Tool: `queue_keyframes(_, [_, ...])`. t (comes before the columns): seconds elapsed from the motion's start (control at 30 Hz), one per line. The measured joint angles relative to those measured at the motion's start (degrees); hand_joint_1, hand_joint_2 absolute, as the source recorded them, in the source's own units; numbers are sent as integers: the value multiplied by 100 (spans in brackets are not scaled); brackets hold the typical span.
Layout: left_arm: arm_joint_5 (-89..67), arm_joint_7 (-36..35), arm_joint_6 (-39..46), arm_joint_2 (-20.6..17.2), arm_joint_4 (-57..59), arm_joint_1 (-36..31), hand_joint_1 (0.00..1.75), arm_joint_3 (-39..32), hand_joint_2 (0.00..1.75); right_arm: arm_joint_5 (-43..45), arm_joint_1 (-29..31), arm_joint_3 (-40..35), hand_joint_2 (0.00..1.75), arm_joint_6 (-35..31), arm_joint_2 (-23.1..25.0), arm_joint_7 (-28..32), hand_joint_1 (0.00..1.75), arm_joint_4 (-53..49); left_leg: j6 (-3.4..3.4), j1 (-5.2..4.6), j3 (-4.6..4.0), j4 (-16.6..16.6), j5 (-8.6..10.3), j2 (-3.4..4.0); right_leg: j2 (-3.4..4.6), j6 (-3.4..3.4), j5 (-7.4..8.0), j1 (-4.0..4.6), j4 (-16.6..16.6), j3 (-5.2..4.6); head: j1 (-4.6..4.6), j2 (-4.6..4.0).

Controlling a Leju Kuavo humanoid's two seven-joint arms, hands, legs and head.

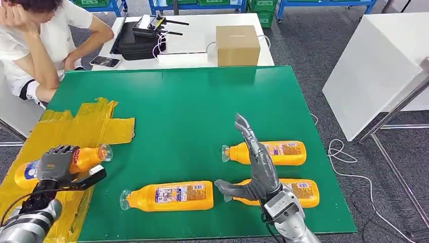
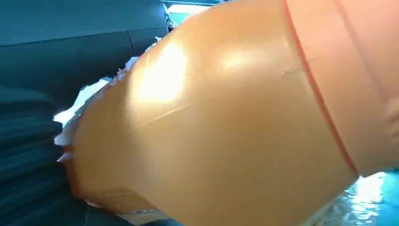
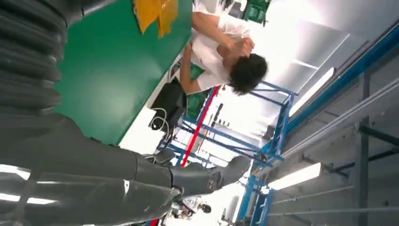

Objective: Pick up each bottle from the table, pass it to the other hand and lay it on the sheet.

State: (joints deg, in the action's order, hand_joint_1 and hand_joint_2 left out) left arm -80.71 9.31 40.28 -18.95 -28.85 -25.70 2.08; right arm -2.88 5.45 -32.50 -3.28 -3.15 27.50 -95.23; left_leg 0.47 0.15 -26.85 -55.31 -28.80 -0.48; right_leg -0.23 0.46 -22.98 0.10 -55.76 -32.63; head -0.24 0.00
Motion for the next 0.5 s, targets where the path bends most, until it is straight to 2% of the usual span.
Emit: queue_keyframes(0.5, [-97,35,9,-13,352,-358,175,39,175,0,70,-85,175,7,42,-17,0,166,-1,-1,-21,-2,0,19,4,-13,11,2,-2,-35,2,0])
